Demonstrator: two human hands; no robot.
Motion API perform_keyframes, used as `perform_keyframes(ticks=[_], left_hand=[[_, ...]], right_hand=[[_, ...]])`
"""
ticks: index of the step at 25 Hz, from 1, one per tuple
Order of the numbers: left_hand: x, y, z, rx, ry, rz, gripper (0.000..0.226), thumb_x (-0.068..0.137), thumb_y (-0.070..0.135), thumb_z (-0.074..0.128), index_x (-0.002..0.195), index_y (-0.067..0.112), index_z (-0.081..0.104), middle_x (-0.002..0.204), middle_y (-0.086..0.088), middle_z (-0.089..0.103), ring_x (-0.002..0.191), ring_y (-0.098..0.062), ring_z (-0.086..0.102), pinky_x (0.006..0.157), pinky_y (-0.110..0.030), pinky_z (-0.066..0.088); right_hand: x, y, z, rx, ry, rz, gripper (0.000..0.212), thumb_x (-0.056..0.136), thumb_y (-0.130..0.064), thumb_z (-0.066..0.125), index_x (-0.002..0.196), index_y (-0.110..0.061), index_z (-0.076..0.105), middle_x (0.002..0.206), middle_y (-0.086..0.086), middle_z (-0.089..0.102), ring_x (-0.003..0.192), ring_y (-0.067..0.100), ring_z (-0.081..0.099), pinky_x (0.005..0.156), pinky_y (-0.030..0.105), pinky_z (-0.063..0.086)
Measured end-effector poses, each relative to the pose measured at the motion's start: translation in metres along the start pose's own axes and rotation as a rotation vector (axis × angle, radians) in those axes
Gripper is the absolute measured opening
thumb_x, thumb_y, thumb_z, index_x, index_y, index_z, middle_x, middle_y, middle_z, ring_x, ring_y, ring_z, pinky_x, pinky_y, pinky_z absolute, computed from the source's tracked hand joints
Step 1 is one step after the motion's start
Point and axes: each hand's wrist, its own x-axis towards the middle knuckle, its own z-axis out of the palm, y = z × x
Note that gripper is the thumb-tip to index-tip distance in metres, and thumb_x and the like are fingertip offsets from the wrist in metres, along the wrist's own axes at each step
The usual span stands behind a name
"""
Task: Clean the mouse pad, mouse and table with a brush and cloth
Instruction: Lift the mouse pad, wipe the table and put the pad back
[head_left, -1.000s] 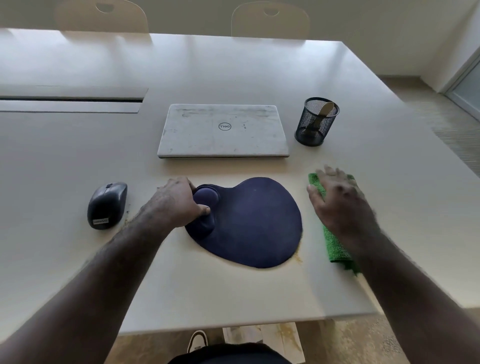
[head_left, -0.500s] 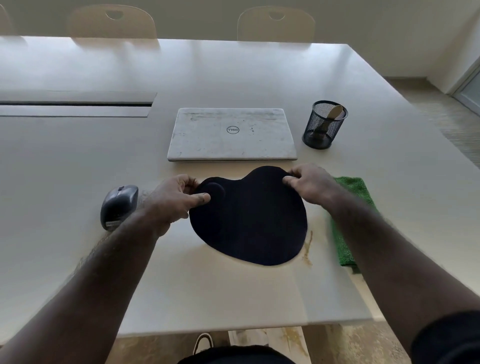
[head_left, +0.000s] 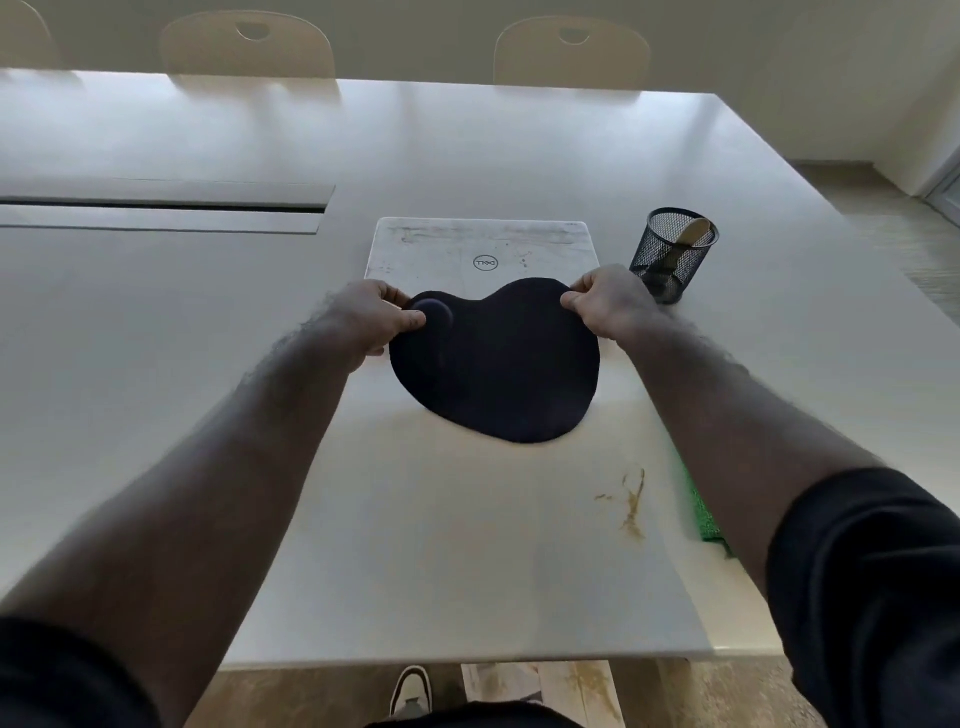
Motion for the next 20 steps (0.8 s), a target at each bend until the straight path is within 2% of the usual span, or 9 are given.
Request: perform_keyframes(ticks=[2,4,6,9,11,13,15,18,20], left_hand=[[0.009,-0.002,0.003,0.074,0.071,0.028,0.018,0.079,0.025,0.076,0.092,0.018,0.067,0.091,-0.004,0.068,0.078,-0.018,0.061,0.061,-0.029,0.047],[0.013,-0.003,0.006,0.195,0.145,0.069,0.023,0.077,0.030,0.077,0.095,0.019,0.068,0.096,-0.006,0.070,0.084,-0.021,0.065,0.072,-0.033,0.053],[0.013,-0.004,0.008,0.340,0.203,0.115,0.034,0.076,0.036,0.075,0.105,0.020,0.065,0.102,-0.004,0.070,0.094,-0.023,0.065,0.083,-0.037,0.054],[0.004,-0.004,-0.001,0.417,0.233,0.200,0.042,0.078,0.043,0.072,0.114,0.023,0.061,0.108,0.000,0.068,0.095,-0.020,0.062,0.079,-0.032,0.048],[-0.005,-0.009,-0.024,0.422,0.221,0.251,0.039,0.079,0.043,0.071,0.113,0.024,0.063,0.108,0.002,0.068,0.091,-0.016,0.061,0.075,-0.028,0.044],[-0.019,-0.022,-0.058,0.429,0.158,0.258,0.040,0.080,0.044,0.072,0.114,0.025,0.064,0.112,0.004,0.068,0.095,-0.013,0.061,0.078,-0.029,0.045],[-0.034,-0.039,-0.095,0.443,0.019,0.202,0.051,0.078,0.045,0.075,0.123,0.028,0.060,0.126,0.004,0.062,0.110,-0.016,0.058,0.090,-0.035,0.047],[-0.055,-0.064,-0.134,0.626,-0.204,0.105,0.089,0.066,0.051,0.082,0.143,0.037,0.038,0.149,0.004,0.040,0.134,-0.018,0.038,0.106,-0.035,0.035],[-0.063,-0.079,-0.143,0.723,-0.314,0.072,0.112,0.059,0.052,0.086,0.150,0.041,0.021,0.155,0.006,0.028,0.141,-0.016,0.028,0.113,-0.035,0.026]], right_hand=[[0.001,-0.001,0.007,-0.049,0.061,0.000,0.017,0.090,-0.035,0.067,0.102,-0.025,0.073,0.104,0.003,0.074,0.098,0.022,0.067,0.088,0.035,0.054],[-0.001,-0.002,0.014,-0.096,0.110,-0.004,0.018,0.090,-0.035,0.064,0.104,-0.027,0.072,0.108,0.004,0.073,0.102,0.024,0.066,0.088,0.036,0.054],[-0.004,-0.004,0.020,-0.163,0.140,-0.012,0.024,0.092,-0.036,0.061,0.112,-0.027,0.070,0.118,0.004,0.068,0.108,0.027,0.064,0.089,0.036,0.053],[-0.012,-0.005,0.019,-0.242,0.157,-0.080,0.037,0.095,-0.037,0.056,0.130,-0.024,0.060,0.135,0.006,0.052,0.116,0.032,0.059,0.094,0.040,0.048],[-0.025,-0.011,0.016,-0.187,0.177,-0.181,0.037,0.095,-0.033,0.054,0.131,-0.025,0.058,0.136,0.004,0.050,0.115,0.029,0.059,0.095,0.038,0.047],[-0.049,-0.025,0.019,-0.075,0.153,-0.305,0.033,0.094,-0.031,0.055,0.126,-0.027,0.062,0.131,0.000,0.054,0.108,0.023,0.062,0.093,0.034,0.048],[-0.080,-0.047,0.034,-0.027,0.049,-0.448,0.029,0.092,-0.031,0.058,0.120,-0.030,0.066,0.123,-0.005,0.058,0.101,0.018,0.062,0.088,0.031,0.049],[-0.122,-0.084,0.073,-0.065,-0.198,-0.587,0.037,0.090,-0.041,0.063,0.126,-0.033,0.062,0.123,-0.007,0.057,0.110,0.016,0.056,0.083,0.030,0.046],[-0.139,-0.107,0.102,-0.124,-0.299,-0.625,0.052,0.088,-0.048,0.065,0.136,-0.030,0.054,0.128,-0.002,0.053,0.117,0.018,0.053,0.088,0.033,0.047]])
